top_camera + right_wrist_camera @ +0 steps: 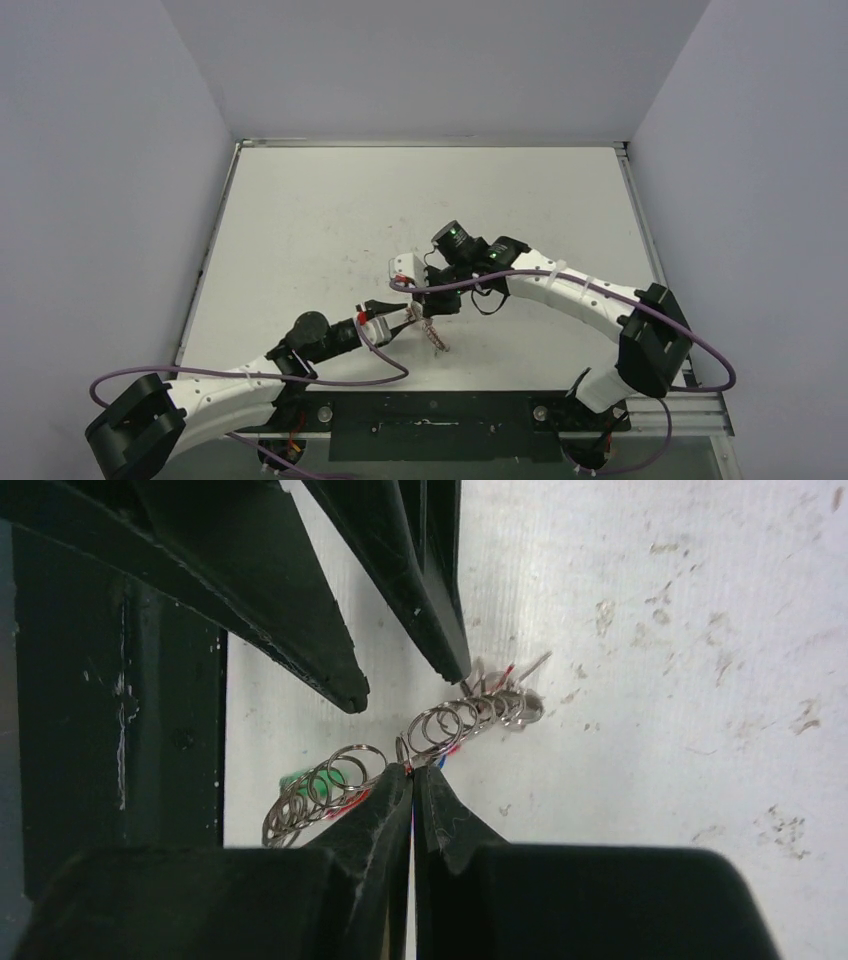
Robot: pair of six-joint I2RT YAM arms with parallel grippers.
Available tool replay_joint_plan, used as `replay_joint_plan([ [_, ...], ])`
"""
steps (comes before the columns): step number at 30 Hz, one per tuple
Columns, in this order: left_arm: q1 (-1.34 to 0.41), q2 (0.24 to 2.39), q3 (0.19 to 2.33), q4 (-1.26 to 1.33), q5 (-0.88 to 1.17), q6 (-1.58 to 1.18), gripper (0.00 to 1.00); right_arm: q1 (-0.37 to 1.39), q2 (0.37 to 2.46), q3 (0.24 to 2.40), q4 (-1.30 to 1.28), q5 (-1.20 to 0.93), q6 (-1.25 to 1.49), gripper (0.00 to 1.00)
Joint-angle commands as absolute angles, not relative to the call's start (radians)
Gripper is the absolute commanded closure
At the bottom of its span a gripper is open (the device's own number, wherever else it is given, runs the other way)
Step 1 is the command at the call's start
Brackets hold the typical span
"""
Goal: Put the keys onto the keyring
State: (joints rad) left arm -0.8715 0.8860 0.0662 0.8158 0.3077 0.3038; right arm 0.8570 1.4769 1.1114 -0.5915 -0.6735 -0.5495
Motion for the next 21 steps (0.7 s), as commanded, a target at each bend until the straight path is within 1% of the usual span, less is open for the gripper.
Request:
replay_joint_plan([
  [1,-0.874,0.842,0.101,0.759,0.271,0.313,0.65,0.915,1.554,1.241,-0.809,-0.497,-0.502,1.00],
  [5,-0.876,0.829,0.101,0.721,0.285,0.312,0.66,0.939,1.633,1.331,-0.872,-0.449,-0.468,1.00],
  [10,-0.877,0.843,0.088,0.706,0.321,0.290,0.67,0.959,1.720,1.415,-0.895,-0.474,-0.428,1.00],
  [14,-0.877,0.887,0.071,0.751,0.332,0.270,0.68,0.971,1.786,1.467,-0.889,-0.503,-0.393,1.00],
  [21,-0.879,0.938,0.069,0.772,0.340,0.268,0.71,0.996,1.819,1.495,-0.899,-0.498,-0.407,1.00],
])
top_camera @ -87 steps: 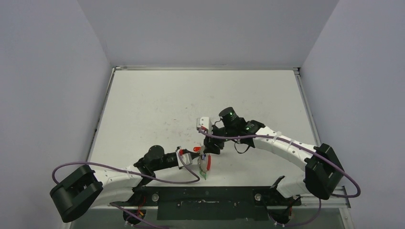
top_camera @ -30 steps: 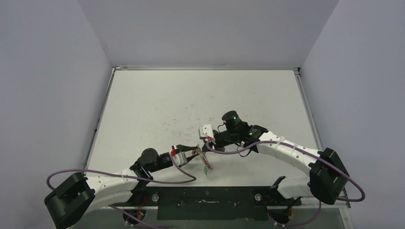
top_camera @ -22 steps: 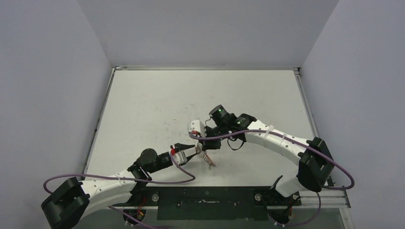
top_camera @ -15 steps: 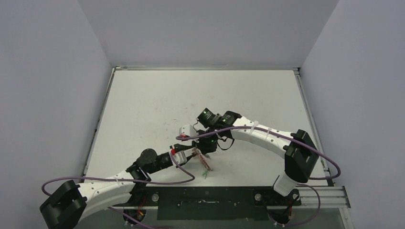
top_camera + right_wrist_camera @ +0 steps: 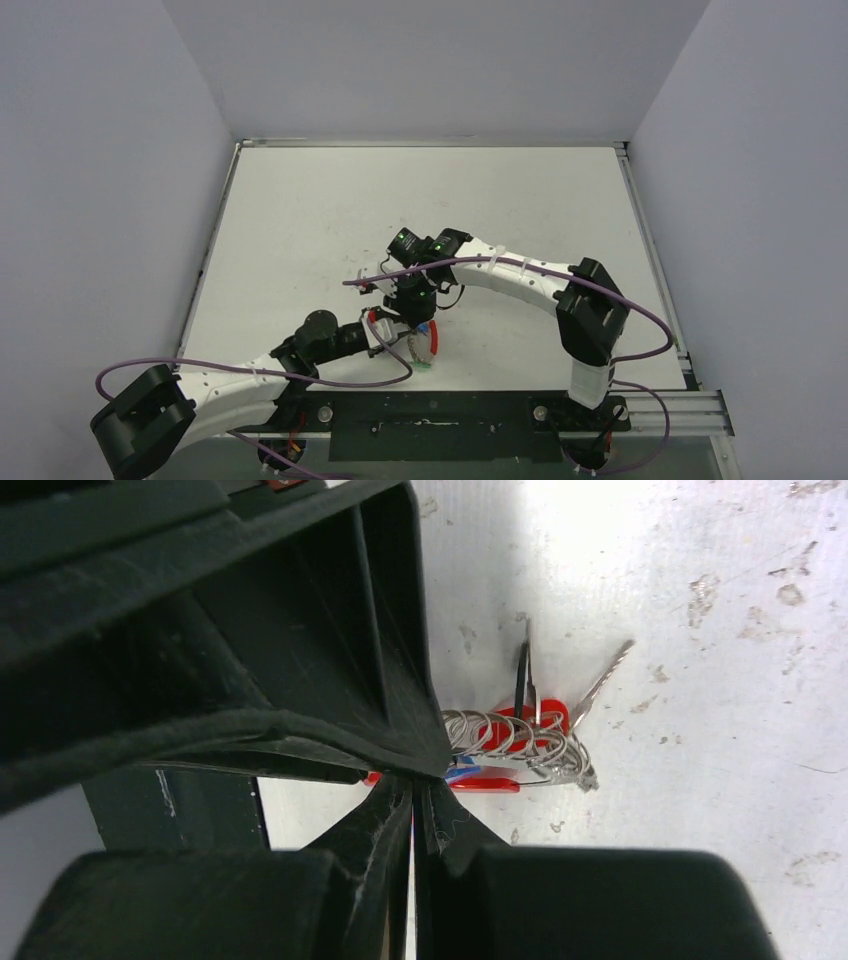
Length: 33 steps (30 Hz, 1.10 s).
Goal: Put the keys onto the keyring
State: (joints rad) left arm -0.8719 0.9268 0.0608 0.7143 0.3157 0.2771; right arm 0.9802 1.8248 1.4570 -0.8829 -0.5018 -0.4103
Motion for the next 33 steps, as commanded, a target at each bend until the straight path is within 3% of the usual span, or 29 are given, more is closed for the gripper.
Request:
replay_joint_plan([
  [1,-0.879,0.938,0.069,0.770,0.340,0.271,0.71,0.997,1.817,1.495,-0.900,-0.496,-0.412,1.00],
  [22,-0.879,0.991,0.077,0.770,0.356,0.282,0.75,1.016,1.743,1.463,-0.885,-0.510,-0.472,1.00],
  [27,-0.879,0.997,0.077,0.813,0.356,0.274,0.80,1.021,1.746,1.458,-0.885,-0.511,-0.477,1.00],
  [33,-0.879,0.996,0.078,0.833,0.363,0.263,0.77,1.023,1.752,1.458,-0.886,-0.503,-0.480,1.00],
])
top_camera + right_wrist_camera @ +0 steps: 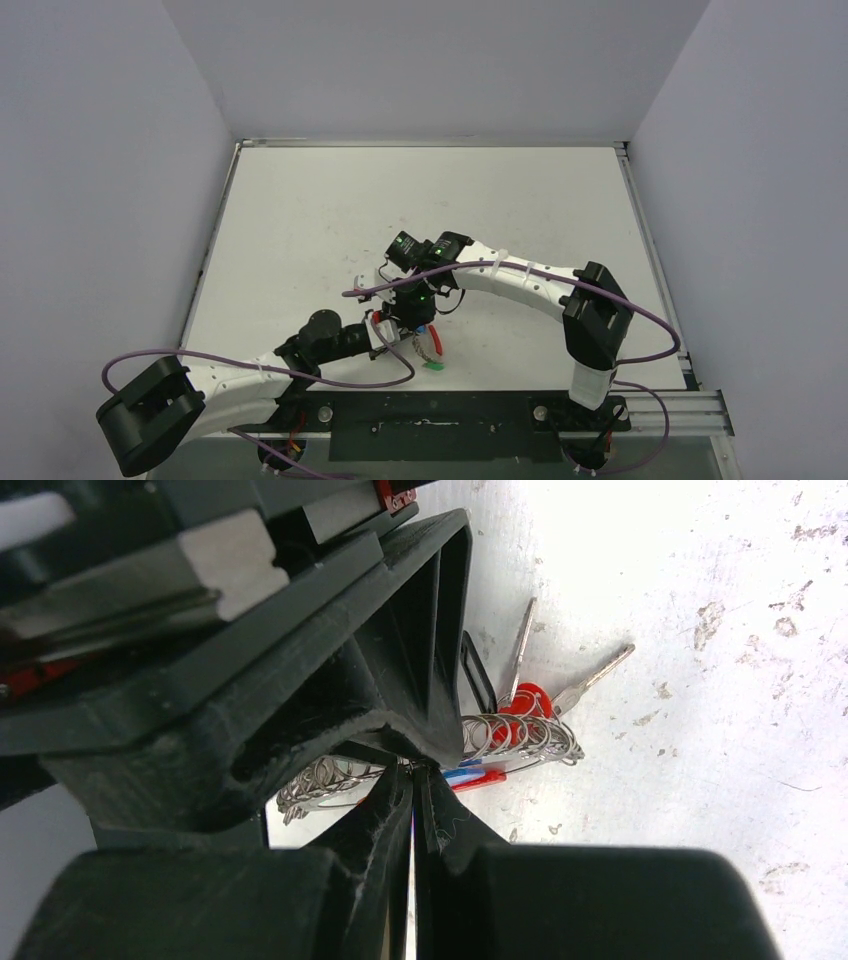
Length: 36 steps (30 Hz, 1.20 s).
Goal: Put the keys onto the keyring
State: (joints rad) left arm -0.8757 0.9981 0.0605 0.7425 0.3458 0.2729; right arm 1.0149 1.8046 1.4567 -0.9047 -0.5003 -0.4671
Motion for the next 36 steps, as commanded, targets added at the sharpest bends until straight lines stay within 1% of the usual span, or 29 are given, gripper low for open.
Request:
replay_joint_plan([
  [1,-0.879,0.996,0.078,0.833,0.364,0.264,0.77,1.023,1.752,1.459,-0.885,-0.502,-0.481,1.00],
  [2,-0.879,0.995,0.078,0.834,0.366,0.263,0.79,1.023,1.752,1.459,-0.886,-0.502,-0.483,1.00],
  [3,-0.879,0.995,0.077,0.834,0.368,0.264,0.84,1.023,1.752,1.459,-0.886,-0.502,-0.484,1.00],
  [6,-0.879,0.995,0.080,0.834,0.379,0.263,1.00,1.023,1.753,1.459,-0.885,-0.497,-0.485,1.00],
  [13,-0.879,0.986,0.074,0.837,0.375,0.258,1.00,1.018,1.741,1.439,-0.846,-0.461,-0.468,0.99],
  [15,-0.878,0.974,0.071,0.836,0.374,0.257,1.00,1.005,1.719,1.417,-0.806,-0.468,-0.455,0.90],
  [18,-0.878,0.957,0.071,0.831,0.377,0.258,1.00,0.969,1.668,1.363,-0.735,-0.545,-0.458,0.78],
  [21,-0.878,0.935,0.069,0.829,0.384,0.260,1.00,0.928,1.592,1.283,-0.642,-0.637,-0.460,0.62],
  [25,-0.878,0.911,0.061,0.837,0.390,0.268,1.00,0.866,1.494,1.154,-0.507,-0.743,-0.453,0.48],
  [29,-0.877,0.887,0.053,0.859,0.395,0.275,1.00,0.833,1.426,1.050,-0.379,-0.824,-0.474,0.45],
  [36,-0.877,0.839,0.038,0.919,0.399,0.268,1.00,0.830,1.326,0.880,-0.136,-0.919,-0.524,0.47],
])
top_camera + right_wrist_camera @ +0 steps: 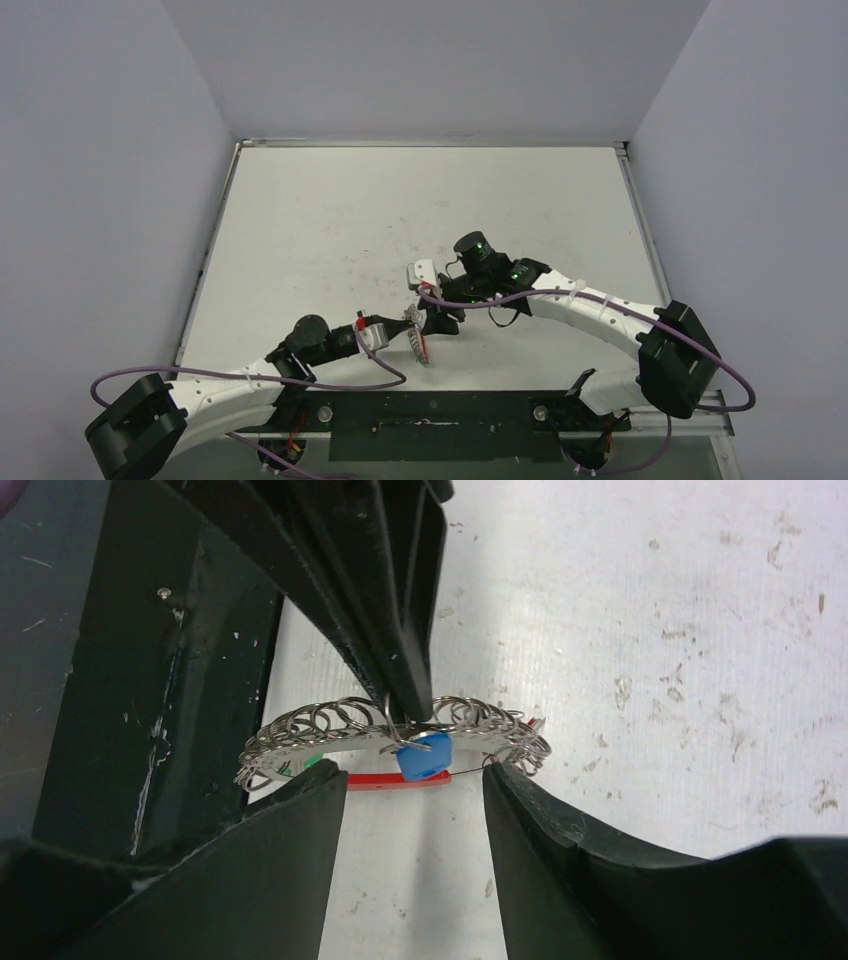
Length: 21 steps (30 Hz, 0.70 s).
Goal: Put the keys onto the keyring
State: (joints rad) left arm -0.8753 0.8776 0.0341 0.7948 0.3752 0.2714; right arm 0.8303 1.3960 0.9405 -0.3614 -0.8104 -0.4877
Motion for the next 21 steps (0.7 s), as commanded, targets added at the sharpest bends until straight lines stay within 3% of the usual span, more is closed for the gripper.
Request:
replay_joint_plan([
  [1,-0.877,0.832,0.039,0.920,0.400,0.266,1.00,0.830,1.316,0.862,-0.109,-0.925,-0.527,0.48],
  [9,-0.877,0.821,0.041,0.926,0.401,0.253,1.00,0.830,1.308,0.841,-0.063,-0.946,-0.538,0.56],
  [21,-0.877,0.821,0.041,0.944,0.394,0.248,1.00,0.830,1.342,0.886,-0.163,-0.958,-0.604,0.92],
])
